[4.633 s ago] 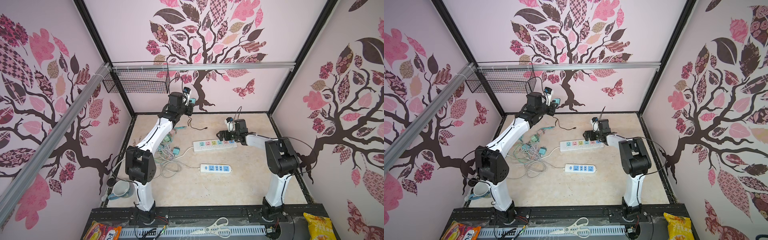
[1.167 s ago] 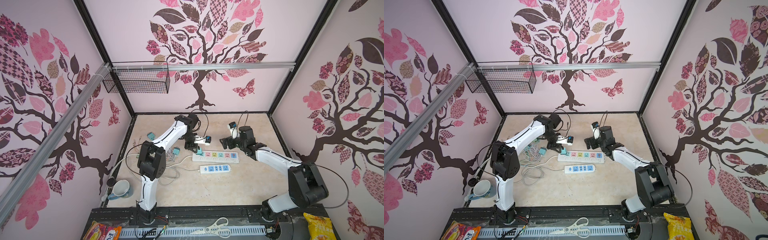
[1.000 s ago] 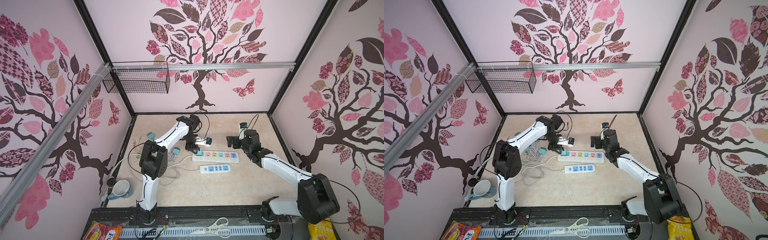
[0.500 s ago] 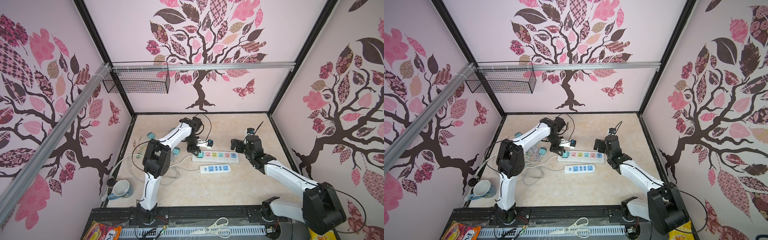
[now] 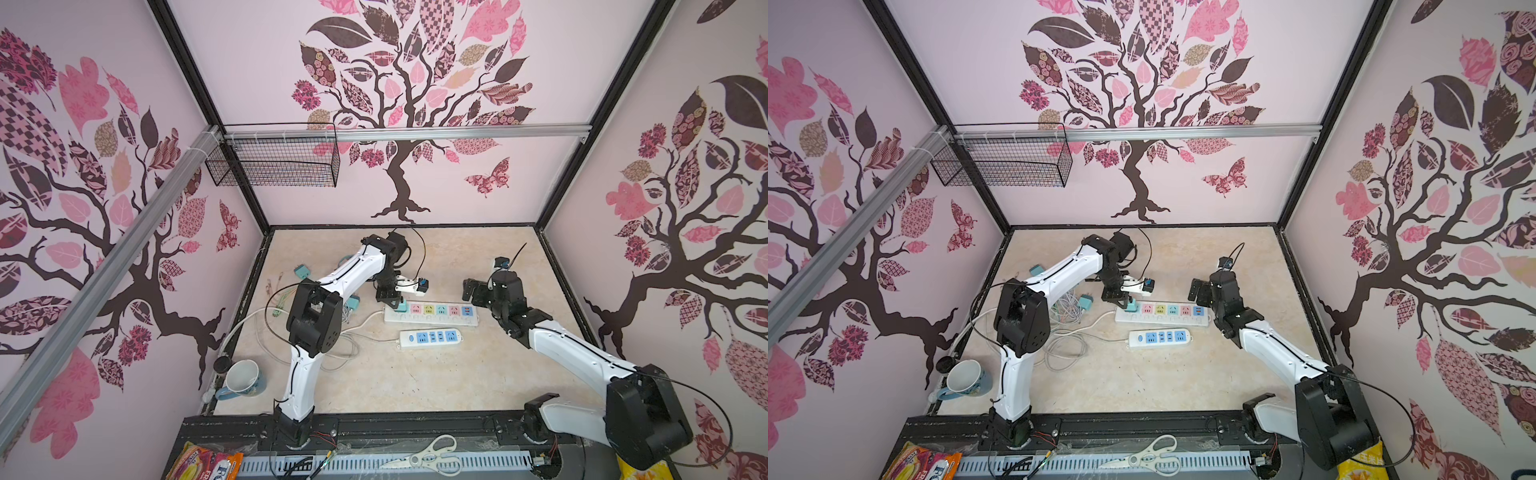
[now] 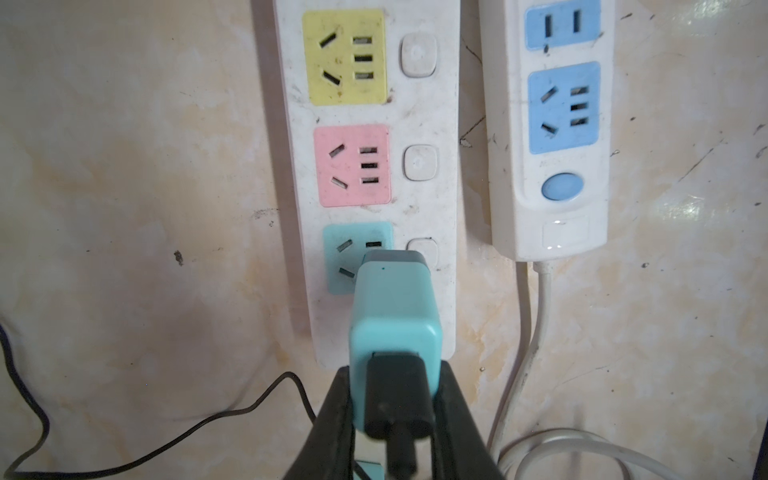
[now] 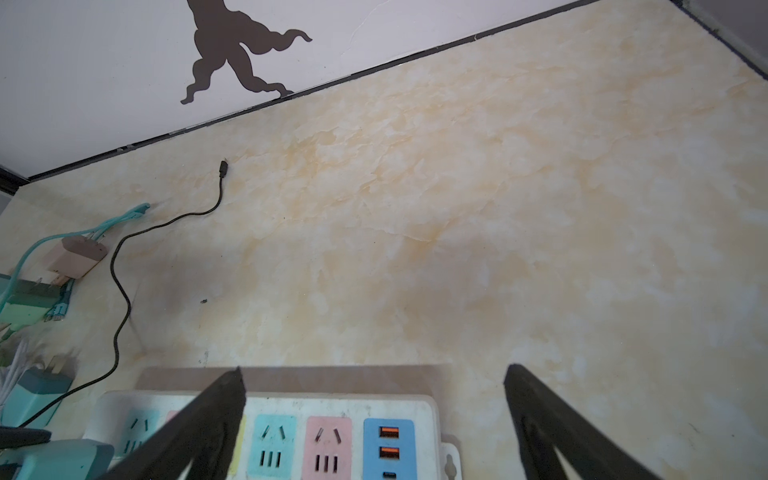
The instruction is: Insert the plug
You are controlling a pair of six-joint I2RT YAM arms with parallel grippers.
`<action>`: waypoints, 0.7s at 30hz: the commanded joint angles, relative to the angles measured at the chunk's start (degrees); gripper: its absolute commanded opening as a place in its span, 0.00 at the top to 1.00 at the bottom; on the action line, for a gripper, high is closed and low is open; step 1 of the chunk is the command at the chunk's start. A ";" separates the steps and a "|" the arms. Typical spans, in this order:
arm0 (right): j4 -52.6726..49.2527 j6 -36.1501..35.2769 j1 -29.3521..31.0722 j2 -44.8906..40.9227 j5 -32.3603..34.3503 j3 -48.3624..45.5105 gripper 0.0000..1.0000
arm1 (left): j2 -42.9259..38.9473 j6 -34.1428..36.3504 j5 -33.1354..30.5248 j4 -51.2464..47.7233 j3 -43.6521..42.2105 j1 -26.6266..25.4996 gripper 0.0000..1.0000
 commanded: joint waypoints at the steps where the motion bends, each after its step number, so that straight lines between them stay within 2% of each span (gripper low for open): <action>1: -1.36 0.39 0.15 -1.59 1.19 1.51 0.00 | 1.62 -0.43 0.28 0.51 2.55 -0.46 1.00; 21: -1.63 0.35 0.15 -1.86 1.24 1.33 0.00 | 7.34 -0.92 -7.04 0.76 1.46 -2.20 1.00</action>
